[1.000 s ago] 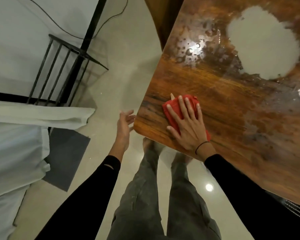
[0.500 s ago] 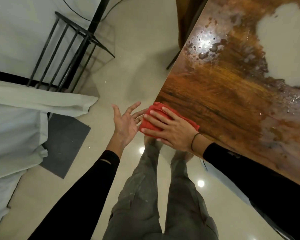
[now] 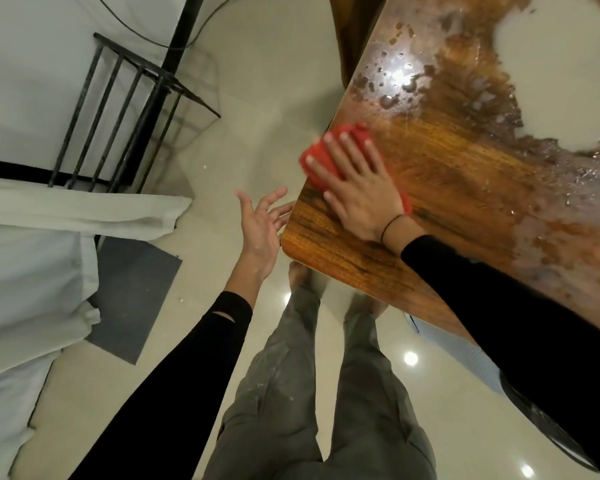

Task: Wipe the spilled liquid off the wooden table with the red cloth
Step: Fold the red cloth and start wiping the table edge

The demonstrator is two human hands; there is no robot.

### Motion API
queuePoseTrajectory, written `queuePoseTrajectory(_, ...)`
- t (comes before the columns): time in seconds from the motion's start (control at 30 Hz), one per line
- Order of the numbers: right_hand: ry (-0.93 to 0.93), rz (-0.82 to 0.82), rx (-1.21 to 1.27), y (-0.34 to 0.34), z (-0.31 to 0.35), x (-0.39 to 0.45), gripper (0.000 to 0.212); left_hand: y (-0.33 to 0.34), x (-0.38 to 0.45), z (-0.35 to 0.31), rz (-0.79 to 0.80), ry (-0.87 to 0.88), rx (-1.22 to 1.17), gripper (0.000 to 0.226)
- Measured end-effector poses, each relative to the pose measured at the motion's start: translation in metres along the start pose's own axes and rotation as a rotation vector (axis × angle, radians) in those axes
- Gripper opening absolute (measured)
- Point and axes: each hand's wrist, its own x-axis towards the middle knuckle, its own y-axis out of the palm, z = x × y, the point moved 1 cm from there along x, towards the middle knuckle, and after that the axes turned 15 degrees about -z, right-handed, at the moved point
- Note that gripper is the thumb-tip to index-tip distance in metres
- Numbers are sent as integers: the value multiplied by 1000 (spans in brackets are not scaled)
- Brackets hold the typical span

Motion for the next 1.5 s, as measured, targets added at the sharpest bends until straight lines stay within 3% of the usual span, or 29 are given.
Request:
queuePoseTrajectory(0.13, -451, 179, 128, 6, 45, -85, 73, 6, 2, -7, -57, 74, 47, 94)
queuePoseTrajectory(0.2, -515, 204, 150, 6, 38, -106, 70, 14, 1, -7, -39, 149, 130, 90)
queuePoseTrajectory(0.37, -256, 142, 147, -10, -43, -60, 65, 45, -11, 0, -24, 408, 405, 72)
queuePoseTrajectory(0.47, 12, 75, 71, -25, -103, -25, 67, 63, -24, 10, -178, 707, 649, 59)
queuePoseTrajectory(0.57, 184, 30, -11, -33, -123, -15, 68, 82, -35, 14, -237, 926, 710, 51)
queuePoseTrajectory(0.63, 152, 19, -9, -32, -105, -30, 69, 93, -38, 11, -187, 1013, 675, 47)
queuePoseTrajectory(0.77, -167, 115, 119, -25, -40, -127, 71, 110, -35, 1, -96, 1161, 659, 42)
queuePoseTrajectory(0.87, -354, 222, 154, -27, -17, -203, 73, 116, -33, 3, -100, 1222, 790, 42)
queuePoseTrajectory(0.97, -381, 223, 173, -33, -49, -212, 68, 121, -36, 11, -85, 1234, 882, 43)
queuePoseTrajectory(1.13, -45, 112, 59, -50, -155, -158, 67, 132, -45, 25, -18, 1246, 912, 45)
queuePoseTrajectory(1.23, 125, 54, -33, -60, -186, -144, 67, 144, -54, 33, -1, 1240, 926, 46)
queuePoseTrajectory(1.37, 353, -19, -51, -59, -140, -168, 71, 169, -64, 39, 28, 1262, 928, 46)
queuePoseTrajectory(1.43, 284, 19, 7, -54, -101, -202, 72, 182, -68, 44, 80, 1283, 939, 48)
queuePoseTrajectory(1.5, 100, 102, 68, -51, -64, -246, 73, 190, -69, 50, 114, 1302, 959, 50)
